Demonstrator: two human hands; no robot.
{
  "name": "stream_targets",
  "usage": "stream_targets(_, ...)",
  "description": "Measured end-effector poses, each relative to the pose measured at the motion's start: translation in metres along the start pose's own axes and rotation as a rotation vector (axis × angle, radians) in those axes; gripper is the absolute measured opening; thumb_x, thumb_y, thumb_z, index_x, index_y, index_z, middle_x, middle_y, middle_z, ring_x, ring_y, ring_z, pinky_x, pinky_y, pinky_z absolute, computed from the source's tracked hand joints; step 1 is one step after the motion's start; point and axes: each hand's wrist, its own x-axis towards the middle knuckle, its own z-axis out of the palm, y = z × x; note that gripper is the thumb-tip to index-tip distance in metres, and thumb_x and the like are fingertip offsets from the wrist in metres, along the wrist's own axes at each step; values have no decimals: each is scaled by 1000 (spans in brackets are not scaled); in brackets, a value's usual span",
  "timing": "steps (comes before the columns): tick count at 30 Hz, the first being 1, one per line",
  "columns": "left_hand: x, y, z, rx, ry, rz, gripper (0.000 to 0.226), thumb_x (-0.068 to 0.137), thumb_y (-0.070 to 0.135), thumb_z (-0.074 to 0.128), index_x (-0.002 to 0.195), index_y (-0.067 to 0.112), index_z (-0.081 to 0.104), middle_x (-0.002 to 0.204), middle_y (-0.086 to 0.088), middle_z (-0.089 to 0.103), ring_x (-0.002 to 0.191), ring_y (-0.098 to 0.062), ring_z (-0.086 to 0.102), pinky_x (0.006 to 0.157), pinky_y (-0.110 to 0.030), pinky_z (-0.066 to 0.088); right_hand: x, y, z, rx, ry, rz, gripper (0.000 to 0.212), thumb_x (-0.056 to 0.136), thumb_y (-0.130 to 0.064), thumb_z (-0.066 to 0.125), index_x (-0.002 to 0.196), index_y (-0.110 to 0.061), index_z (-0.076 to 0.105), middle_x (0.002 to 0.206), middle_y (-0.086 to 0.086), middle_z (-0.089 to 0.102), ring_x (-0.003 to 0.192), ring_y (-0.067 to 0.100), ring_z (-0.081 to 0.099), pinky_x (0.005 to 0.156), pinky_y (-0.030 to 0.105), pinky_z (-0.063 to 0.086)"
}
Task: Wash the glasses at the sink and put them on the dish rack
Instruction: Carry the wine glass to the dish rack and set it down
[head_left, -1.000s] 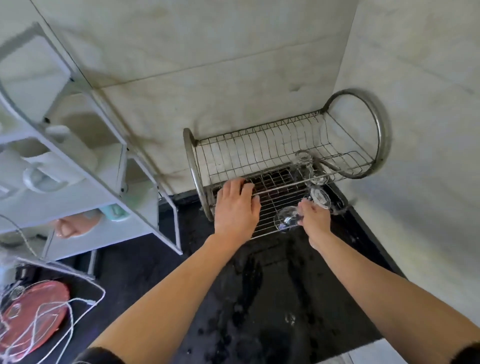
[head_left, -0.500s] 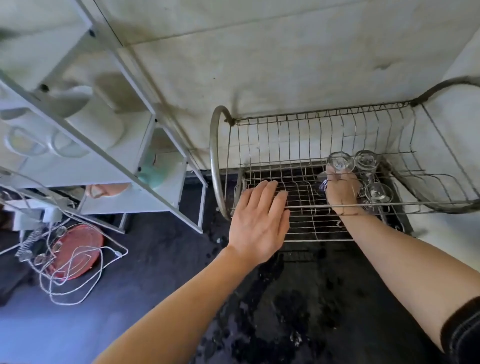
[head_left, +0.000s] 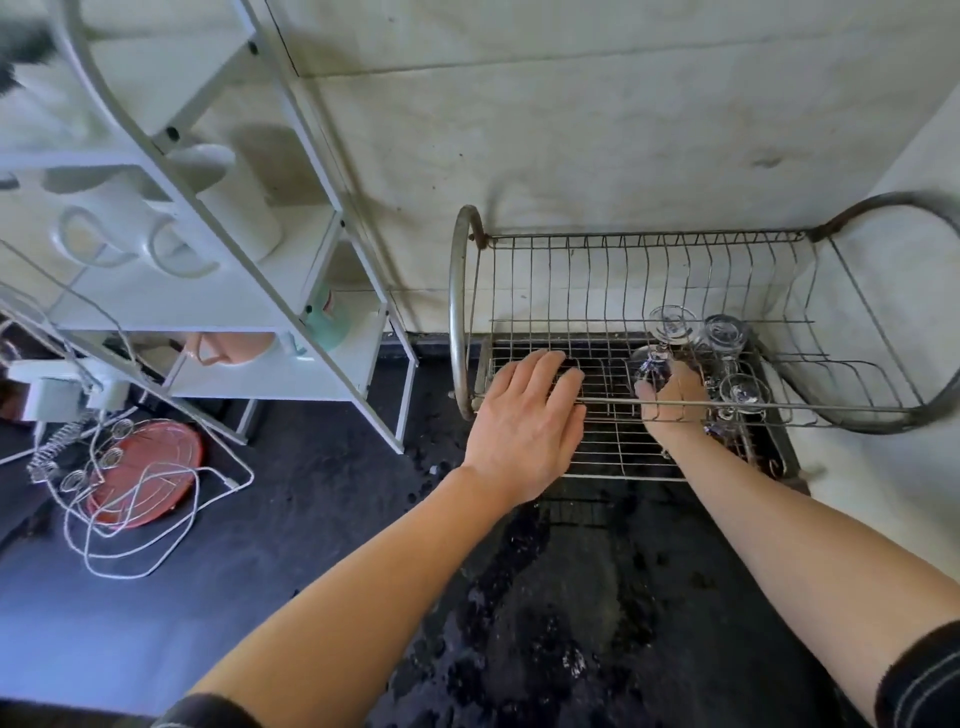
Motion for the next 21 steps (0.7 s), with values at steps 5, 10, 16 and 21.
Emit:
stream_targets(5,-43,-4,-37,-44,43,16,27,88,21,47,105,10,65,112,-8,62,105,-26,57,91,-38,46,-80,-15,7,-55,-161,-74,29,90,-29,59,115,-16,66,113,3,69,104,26,64,87,32,49)
stream_targets(10,-161,-43,-72,-34,-85,-172,27,89,24,40,94,12,64,83,-2,63,75,-23,59,65,-36,49,-182,-47,38,-309,-400,-332,23,94,-31,57,111,-22,68,107,-3,72,99,19,65,83,33,53)
stream_targets(16,-339,-95,-115,12,-337,-557,22,93,25,38,96,12,56,93,-7,61,86,-32,59,63,-37,43,-321,-102,107,-422,-588,-617,23,93,-31,55,110,-23,68,104,-3,72,99,22,65,81,31,50)
stream_targets(21,-469,-124,-160,68,-379,-839,19,94,24,38,101,13,52,101,-4,60,93,-30,59,70,-39,45,-431,-155,171,-465,-744,-862,24,95,-34,52,113,-24,65,105,-5,71,100,20,61,76,28,48)
